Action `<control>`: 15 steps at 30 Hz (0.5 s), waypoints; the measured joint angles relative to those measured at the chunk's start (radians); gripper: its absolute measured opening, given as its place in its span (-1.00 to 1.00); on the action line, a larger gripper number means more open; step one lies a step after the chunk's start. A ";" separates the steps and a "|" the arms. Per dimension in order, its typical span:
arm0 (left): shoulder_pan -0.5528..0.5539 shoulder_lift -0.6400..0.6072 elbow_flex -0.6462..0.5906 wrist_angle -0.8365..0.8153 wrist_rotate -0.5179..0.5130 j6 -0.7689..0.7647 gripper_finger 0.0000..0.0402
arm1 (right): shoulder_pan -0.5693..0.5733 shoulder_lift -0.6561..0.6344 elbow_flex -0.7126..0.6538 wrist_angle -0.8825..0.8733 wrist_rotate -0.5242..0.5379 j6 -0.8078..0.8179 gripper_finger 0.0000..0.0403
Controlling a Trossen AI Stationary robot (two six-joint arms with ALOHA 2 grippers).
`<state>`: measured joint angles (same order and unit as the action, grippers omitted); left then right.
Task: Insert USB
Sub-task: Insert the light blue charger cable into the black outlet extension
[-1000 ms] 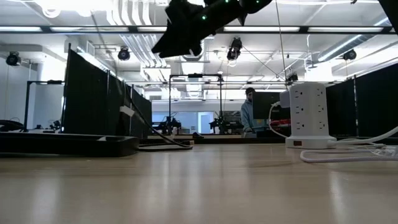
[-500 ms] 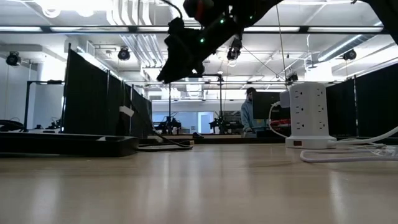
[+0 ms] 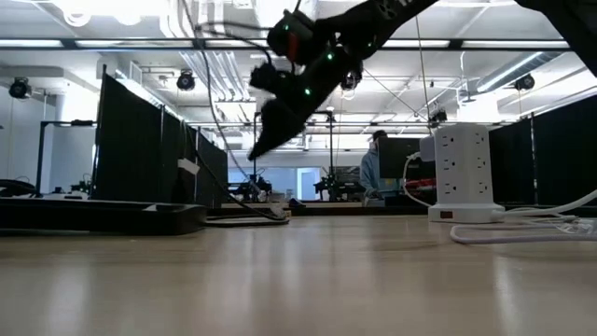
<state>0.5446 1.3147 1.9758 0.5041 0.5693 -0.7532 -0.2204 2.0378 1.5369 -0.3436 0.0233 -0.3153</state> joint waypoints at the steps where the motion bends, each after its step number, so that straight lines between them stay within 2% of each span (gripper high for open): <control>1: -0.004 0.005 0.002 -0.002 0.002 0.000 -0.94 | -0.006 0.007 0.000 -0.016 -0.013 0.015 0.07; 6: -0.008 0.006 -0.001 -0.005 0.021 0.000 -0.94 | -0.027 0.047 0.000 -0.026 -0.048 0.100 0.00; 15: -0.008 -0.002 -0.008 -0.040 0.052 0.032 -0.94 | -0.016 0.075 0.000 -0.073 -0.195 0.241 -0.08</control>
<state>0.5365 1.3124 1.9682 0.4644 0.6209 -0.7211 -0.2366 2.1129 1.5368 -0.4163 -0.1721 -0.0742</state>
